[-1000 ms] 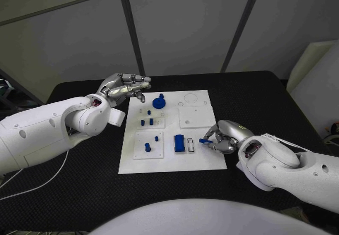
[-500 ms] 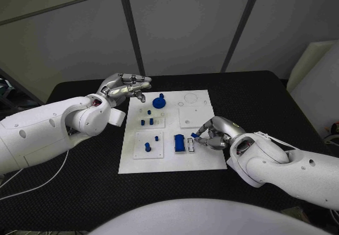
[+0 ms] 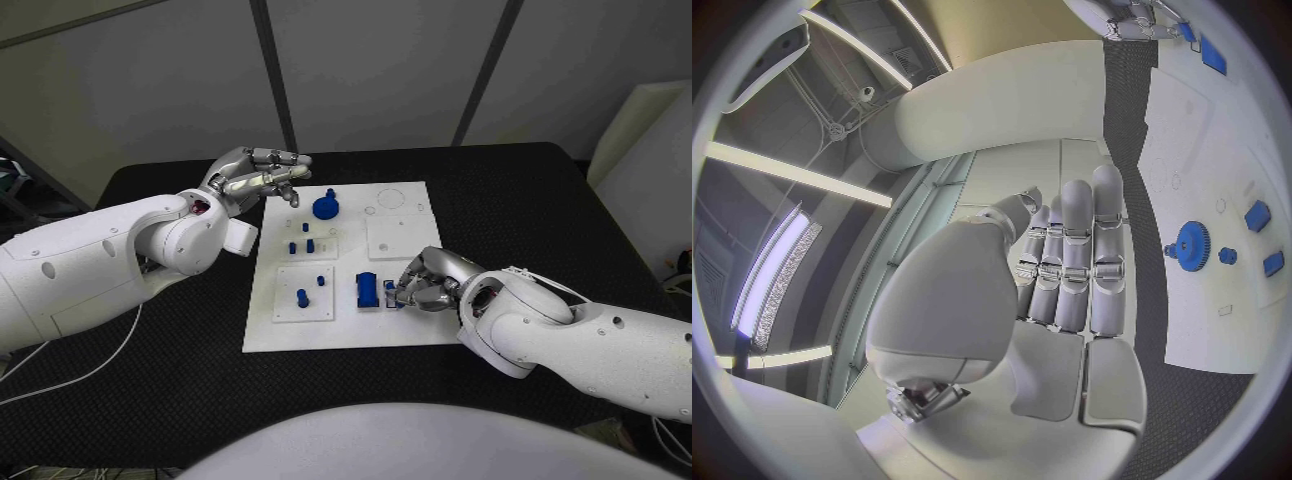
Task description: Assemble the parts on the task board
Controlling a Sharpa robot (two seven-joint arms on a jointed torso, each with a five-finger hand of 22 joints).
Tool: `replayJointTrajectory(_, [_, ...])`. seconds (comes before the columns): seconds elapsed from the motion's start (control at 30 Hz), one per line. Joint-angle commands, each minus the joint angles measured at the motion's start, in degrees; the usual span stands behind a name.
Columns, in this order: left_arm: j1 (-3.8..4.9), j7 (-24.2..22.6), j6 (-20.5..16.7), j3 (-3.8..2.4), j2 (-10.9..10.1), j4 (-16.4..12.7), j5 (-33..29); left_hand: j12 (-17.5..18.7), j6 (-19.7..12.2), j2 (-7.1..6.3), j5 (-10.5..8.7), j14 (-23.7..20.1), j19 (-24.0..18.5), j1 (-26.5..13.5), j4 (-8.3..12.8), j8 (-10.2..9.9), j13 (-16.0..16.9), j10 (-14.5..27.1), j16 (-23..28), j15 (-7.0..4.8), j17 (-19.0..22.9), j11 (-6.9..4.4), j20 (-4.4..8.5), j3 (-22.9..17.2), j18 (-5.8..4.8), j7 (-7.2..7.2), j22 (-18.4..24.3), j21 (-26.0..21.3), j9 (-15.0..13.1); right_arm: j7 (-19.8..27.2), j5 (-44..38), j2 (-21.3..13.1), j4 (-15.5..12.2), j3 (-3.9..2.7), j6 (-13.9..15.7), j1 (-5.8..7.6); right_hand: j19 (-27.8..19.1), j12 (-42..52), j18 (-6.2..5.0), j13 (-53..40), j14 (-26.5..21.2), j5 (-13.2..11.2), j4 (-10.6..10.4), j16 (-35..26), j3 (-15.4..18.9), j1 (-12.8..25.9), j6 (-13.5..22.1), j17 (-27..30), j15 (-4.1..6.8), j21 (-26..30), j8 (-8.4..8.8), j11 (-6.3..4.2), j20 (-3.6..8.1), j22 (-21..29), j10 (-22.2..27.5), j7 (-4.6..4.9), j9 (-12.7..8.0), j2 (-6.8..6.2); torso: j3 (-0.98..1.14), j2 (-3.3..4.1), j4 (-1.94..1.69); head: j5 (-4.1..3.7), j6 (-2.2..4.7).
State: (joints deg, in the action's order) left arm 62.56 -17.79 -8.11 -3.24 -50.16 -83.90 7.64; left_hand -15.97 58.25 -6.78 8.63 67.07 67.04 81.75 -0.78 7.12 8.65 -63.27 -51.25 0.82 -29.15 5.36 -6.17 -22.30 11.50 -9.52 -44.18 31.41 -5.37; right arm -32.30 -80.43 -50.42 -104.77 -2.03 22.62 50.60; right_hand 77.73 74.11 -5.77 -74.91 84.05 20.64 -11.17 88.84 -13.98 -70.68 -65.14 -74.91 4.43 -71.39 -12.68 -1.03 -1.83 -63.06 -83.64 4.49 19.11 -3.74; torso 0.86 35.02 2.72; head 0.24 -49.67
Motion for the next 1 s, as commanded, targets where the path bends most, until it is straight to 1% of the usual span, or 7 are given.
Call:
replayJointTrajectory(0.03, [0.09,-0.11,0.73,-0.04,0.08,-0.11,0.11,-0.24,0.17,0.13,0.0,-0.5,-0.29,0.47,0.35,0.19,0.1,0.36,-0.19,-0.04,0.07,0.05,0.0,-0.01,-1.05,-0.02,-0.06,-0.28,0.06,-1.29,0.14,0.12,0.07,-0.05,-1.61,0.1,0.26,0.52,0.38,-4.43,5.51,0.61,-0.25,0.11,0.22,0.62,-2.36,-13.05,0.54,-0.32,-0.35,-0.56,0.27,-0.13,-0.12,-2.0,0.28,0.09,0.05,-0.06,-0.01,0.03,-0.04])
replayJointTrajectory(0.23, [0.09,-0.08,0.77,-0.04,0.1,-0.04,0.11,-0.24,0.17,0.13,0.0,-0.5,-0.29,0.47,0.35,0.19,0.1,0.36,-0.19,-0.04,0.07,0.05,0.0,-0.01,-1.05,-0.02,-0.06,-0.28,0.06,-1.58,-0.23,0.24,0.29,-0.05,-1.79,0.1,0.39,1.38,0.42,-5.05,5.54,1.05,-0.47,0.17,0.64,1.09,-2.6,-13.16,0.69,-0.45,-0.92,-0.74,0.42,-0.35,-0.52,-2.2,0.76,0.17,-0.01,-0.08,0.02,0.09,-0.04])
replayJointTrajectory(0.6, [0.09,-0.03,0.83,-0.04,0.12,-0.02,0.11,-0.24,0.17,0.16,0.0,-0.54,-0.32,0.48,0.4,0.2,0.09,0.4,-0.2,-0.03,0.09,0.08,0.0,-0.04,-1.06,-0.05,-0.11,-0.25,0.07,-1.65,-0.76,0.98,0.92,-0.05,-1.71,0.1,0.57,2.13,0.48,-5.62,5.57,1.34,-1.3,0.24,1.43,2.21,-2.57,-13.29,0.85,-0.62,-1.68,-0.9,0.59,-0.62,-0.88,-2.38,1.47,0.49,-0.02,0.04,-0.06,-0.14,0.09])
replayJointTrajectory(0.73, [0.09,-0.01,0.85,-0.04,0.15,0.04,0.11,-0.24,0.17,0.16,0.0,-0.54,-0.32,0.48,0.4,0.2,0.09,0.4,-0.2,-0.03,0.09,0.08,0.0,-0.04,-1.06,-0.05,-0.11,-0.25,0.07,-1.65,-0.9,1.24,1.12,-0.05,-1.48,0.1,0.63,2.35,0.51,-5.79,5.58,1.4,-1.6,0.26,1.65,2.54,-2.56,-13.33,0.88,-0.68,-1.92,-0.93,0.63,-0.72,-0.99,-2.42,1.68,0.65,-0.01,0.0,-0.01,0.01,0.02])
replayJointTrajectory(0.9, [0.09,-0.01,0.87,-0.04,0.23,0.11,0.11,-0.24,0.17,0.16,0.0,-0.54,-0.32,0.48,0.4,0.2,0.09,0.4,-0.2,-0.03,0.09,0.08,0.0,-0.04,-1.06,-0.05,-0.11,-0.25,0.07,-1.7,-1.28,1.44,1.44,-0.05,-1.08,0.1,0.75,3.04,0.54,-6.3,5.62,2.06,-2.07,0.36,1.65,2.78,-2.52,-13.52,0.98,-0.81,-2.42,-1.07,0.72,-0.92,-1.29,-2.59,2.12,1.54,-0.01,0.0,-0.03,-0.07,0.04])
replayJointTrajectory(1.0, [0.08,-0.01,0.88,-0.04,0.27,0.12,0.11,-0.24,0.17,0.16,0.0,-0.54,-0.32,0.48,0.4,0.2,0.09,0.4,-0.2,-0.03,0.09,0.08,0.0,-0.04,-1.06,-0.05,-0.11,-0.25,0.07,-1.72,-1.47,1.58,1.64,-0.05,-0.89,0.1,0.8,3.25,0.56,-6.45,5.63,2.33,-2.05,0.38,1.61,2.68,-2.49,-13.57,1.01,-0.86,-2.55,-1.12,0.75,-1.01,-1.38,-2.64,2.24,1.69,0.01,0.0,-0.03,-0.08,-0.05])
